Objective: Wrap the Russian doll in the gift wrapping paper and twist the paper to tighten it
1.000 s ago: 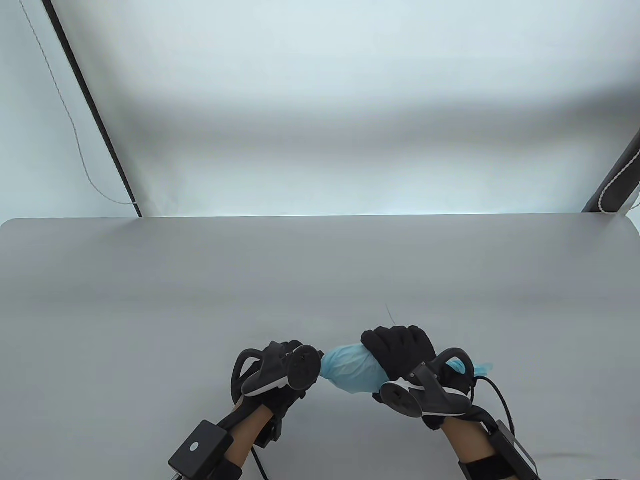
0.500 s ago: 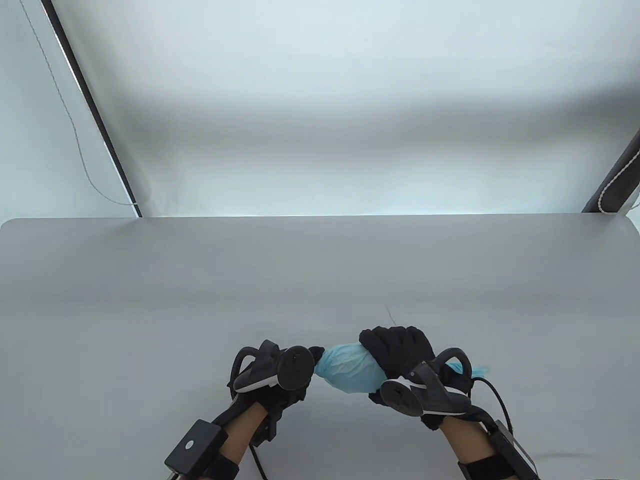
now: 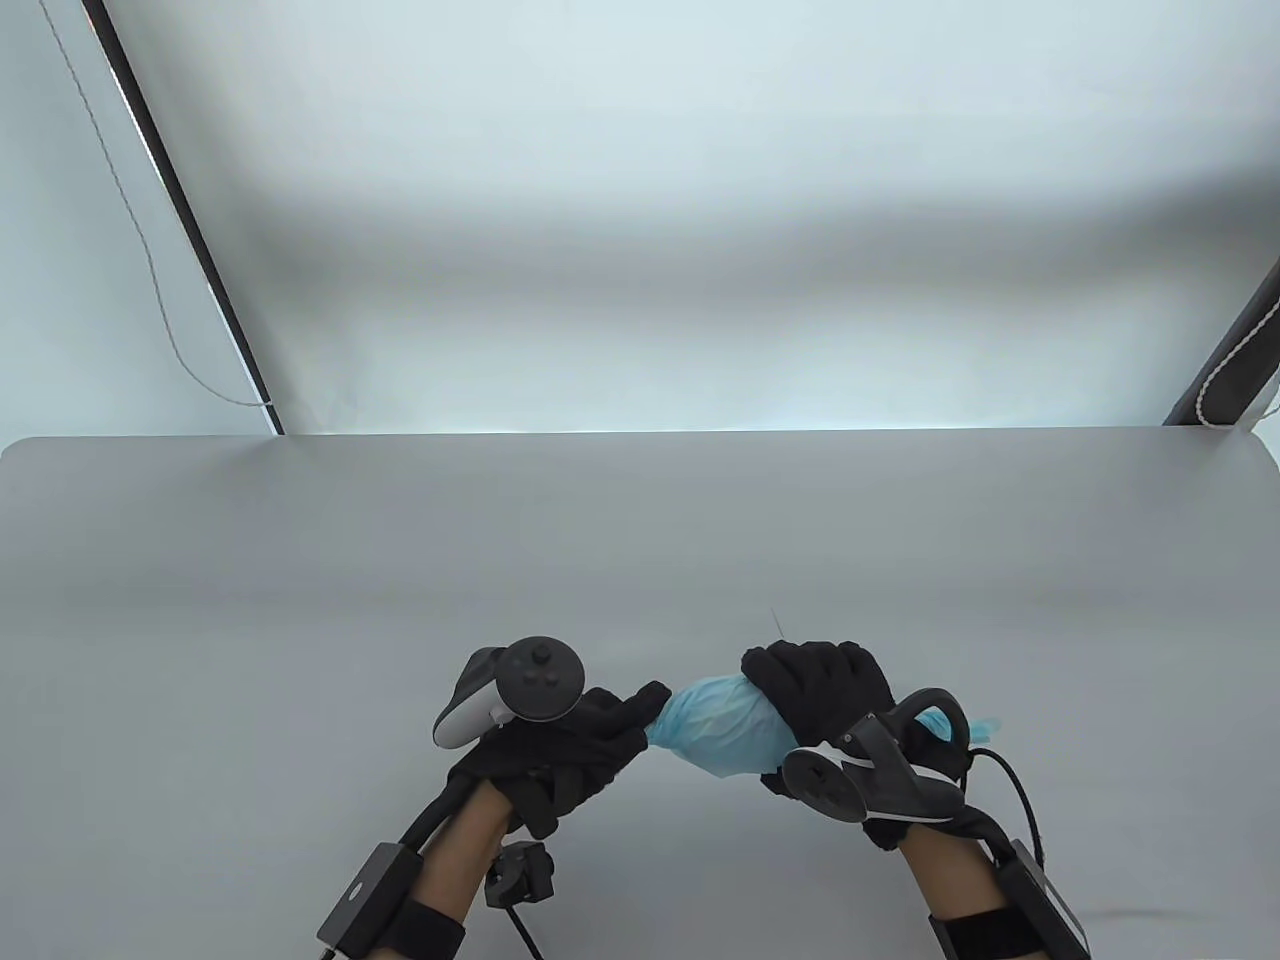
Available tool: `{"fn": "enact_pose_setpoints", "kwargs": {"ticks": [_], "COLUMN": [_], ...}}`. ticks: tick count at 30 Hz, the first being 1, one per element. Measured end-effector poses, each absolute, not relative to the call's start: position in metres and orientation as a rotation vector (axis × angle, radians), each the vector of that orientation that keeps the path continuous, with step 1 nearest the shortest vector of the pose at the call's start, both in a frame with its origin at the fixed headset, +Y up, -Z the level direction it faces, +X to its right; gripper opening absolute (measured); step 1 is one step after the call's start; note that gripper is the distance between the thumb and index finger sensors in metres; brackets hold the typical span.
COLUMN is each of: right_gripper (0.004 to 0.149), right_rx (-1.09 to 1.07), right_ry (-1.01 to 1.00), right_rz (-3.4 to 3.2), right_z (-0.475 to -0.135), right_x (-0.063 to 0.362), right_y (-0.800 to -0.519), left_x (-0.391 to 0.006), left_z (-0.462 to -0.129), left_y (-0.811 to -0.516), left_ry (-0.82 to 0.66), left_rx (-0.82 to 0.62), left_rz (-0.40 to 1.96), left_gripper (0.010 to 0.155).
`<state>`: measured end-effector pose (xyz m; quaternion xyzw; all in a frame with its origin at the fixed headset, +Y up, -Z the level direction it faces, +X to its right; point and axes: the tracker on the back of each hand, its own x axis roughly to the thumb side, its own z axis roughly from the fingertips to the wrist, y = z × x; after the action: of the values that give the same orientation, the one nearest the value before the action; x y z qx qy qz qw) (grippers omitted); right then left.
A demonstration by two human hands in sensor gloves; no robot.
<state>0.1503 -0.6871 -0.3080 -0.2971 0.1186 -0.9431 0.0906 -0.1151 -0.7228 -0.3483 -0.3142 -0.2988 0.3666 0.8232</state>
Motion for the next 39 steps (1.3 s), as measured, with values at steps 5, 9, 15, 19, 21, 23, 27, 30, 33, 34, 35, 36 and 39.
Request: {"fn": "enact_pose_setpoints", "kwargs": {"ticks": [5, 9, 15, 19, 21, 23, 27, 30, 33, 34, 35, 36, 39], "right_gripper": [0.114, 0.114, 0.114, 0.114, 0.114, 0.114, 0.114, 0.114, 0.114, 0.115, 0.115, 0.114, 0.114], "right_rx": [-0.948, -0.960, -0.979, -0.977, -0.983, -0.976, -0.972, -0.971, -0.971, -0.973, -0.973, -0.974, -0.969], "right_ry": [0.390, 0.384, 0.362, 0.369, 0.358, 0.362, 0.347, 0.348, 0.363, 0.369, 0.362, 0.353, 0.343], "right_rz": [-2.754, -2.748, -2.738, -2.725, -2.734, -2.731, -2.736, -2.744, -2.755, -2.752, -2.756, -2.761, -2.776], "right_z": [-0.302, -0.301, -0.300, -0.300, -0.301, -0.301, -0.301, -0.301, -0.300, -0.300, -0.300, -0.300, -0.301], "right_x": [0.141, 0.139, 0.136, 0.135, 0.135, 0.134, 0.135, 0.134, 0.132, 0.132, 0.133, 0.133, 0.132], "right_y": [-0.688, -0.689, -0.692, -0.692, -0.694, -0.694, -0.695, -0.695, -0.693, -0.692, -0.693, -0.694, -0.694], "left_x": [-0.109, -0.097, -0.095, -0.098, -0.098, -0.095, -0.092, -0.090, -0.087, -0.086, -0.085, -0.085, -0.084], "left_z": [-0.347, -0.343, -0.344, -0.343, -0.343, -0.343, -0.343, -0.343, -0.342, -0.342, -0.342, -0.342, -0.341], "left_y": [-0.721, -0.723, -0.721, -0.728, -0.729, -0.731, -0.736, -0.739, -0.739, -0.739, -0.738, -0.739, -0.739], "left_ry": [-0.469, -0.403, -0.341, -0.404, -0.406, -0.395, -0.370, -0.346, -0.366, -0.379, -0.391, -0.405, -0.421], "left_rx": [-0.650, -0.593, -0.426, -0.379, -0.378, -0.364, -0.383, -0.368, -0.330, -0.346, -0.371, -0.378, -0.320], "left_rz": [0.394, 0.246, 0.095, 0.196, 0.243, 0.254, 0.210, 0.185, 0.182, 0.175, 0.174, 0.188, 0.213], "left_gripper": [0.069, 0.084, 0.057, 0.054, 0.052, 0.050, 0.051, 0.056, 0.064, 0.060, 0.058, 0.055, 0.048]}}
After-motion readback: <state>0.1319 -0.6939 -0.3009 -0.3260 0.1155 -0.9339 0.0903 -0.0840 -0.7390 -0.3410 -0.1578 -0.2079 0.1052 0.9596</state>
